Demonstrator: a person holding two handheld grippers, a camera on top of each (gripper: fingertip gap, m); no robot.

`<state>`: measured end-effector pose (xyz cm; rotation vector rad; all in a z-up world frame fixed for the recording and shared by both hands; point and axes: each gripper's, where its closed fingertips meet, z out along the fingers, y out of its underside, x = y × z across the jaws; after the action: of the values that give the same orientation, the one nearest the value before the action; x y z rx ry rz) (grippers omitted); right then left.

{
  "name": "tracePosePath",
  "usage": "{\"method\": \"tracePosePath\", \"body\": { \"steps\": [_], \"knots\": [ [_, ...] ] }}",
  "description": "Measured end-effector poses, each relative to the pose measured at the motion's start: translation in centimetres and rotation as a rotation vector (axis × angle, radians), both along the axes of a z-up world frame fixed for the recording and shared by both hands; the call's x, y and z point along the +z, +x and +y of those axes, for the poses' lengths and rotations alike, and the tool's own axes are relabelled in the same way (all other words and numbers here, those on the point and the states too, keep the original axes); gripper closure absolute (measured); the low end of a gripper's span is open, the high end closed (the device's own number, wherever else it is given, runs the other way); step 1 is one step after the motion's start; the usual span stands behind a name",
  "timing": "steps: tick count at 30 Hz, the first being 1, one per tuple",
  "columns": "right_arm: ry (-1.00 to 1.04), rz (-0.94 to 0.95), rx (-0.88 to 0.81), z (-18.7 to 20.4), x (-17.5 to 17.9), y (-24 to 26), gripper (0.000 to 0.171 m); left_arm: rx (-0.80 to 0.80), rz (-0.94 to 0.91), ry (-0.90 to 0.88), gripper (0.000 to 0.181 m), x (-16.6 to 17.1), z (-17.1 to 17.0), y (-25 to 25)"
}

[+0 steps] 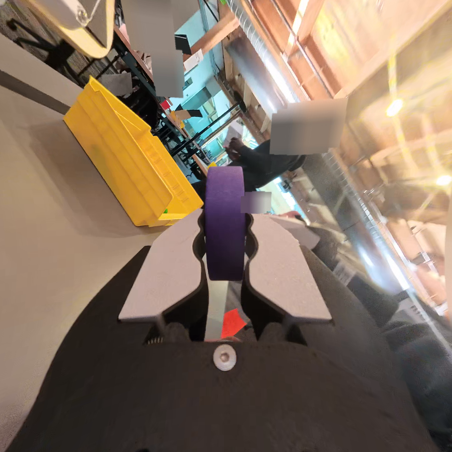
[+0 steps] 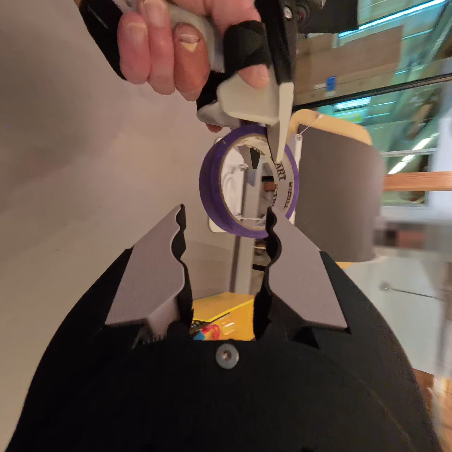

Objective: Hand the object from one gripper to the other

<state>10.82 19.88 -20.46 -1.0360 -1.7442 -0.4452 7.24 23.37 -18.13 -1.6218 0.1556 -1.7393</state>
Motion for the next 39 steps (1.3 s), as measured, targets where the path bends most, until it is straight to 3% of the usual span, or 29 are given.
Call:
{"method": "tracePosePath", "body": {
  "steps": [5, 9, 14, 25, 32, 39],
  "knots": [
    [0.285, 0.055, -0.045, 0.8, 0.0, -1.3, 0.129, -0.012, -0.098, -0.106, 0.153, 0.0, -0.2, 0.6],
    [0.349, 0.092, 0.014, 0.5, -0.2, -1.8, 0.143, -0.04, -0.161, -0.16, 0.153, 0.2, -0.6, 1.0],
    [0.287, 0.057, 0.042, 0.3, -0.8, -2.0, 0.145, -0.058, -0.189, -0.189, 0.153, -0.4, -0.6, 0.8],
    [-0.012, 0.123, 0.08, -0.6, -0.1, -1.7, 0.146, -0.042, -0.139, -0.074, 0.141, 0.1, -0.5, 0.3],
    [-0.428, 0.189, 0.111, -1.2, -0.2, -0.3, 0.146, 0.064, 0.105, 0.217, 0.124, 0.6, -0.4, -1.6],
    [-0.796, 0.168, 0.147, -1.5, -0.6, 1.1, 0.145, 0.035, 0.636, 0.741, 0.112, -0.2, -2.2, 0.1]
  ]
}}
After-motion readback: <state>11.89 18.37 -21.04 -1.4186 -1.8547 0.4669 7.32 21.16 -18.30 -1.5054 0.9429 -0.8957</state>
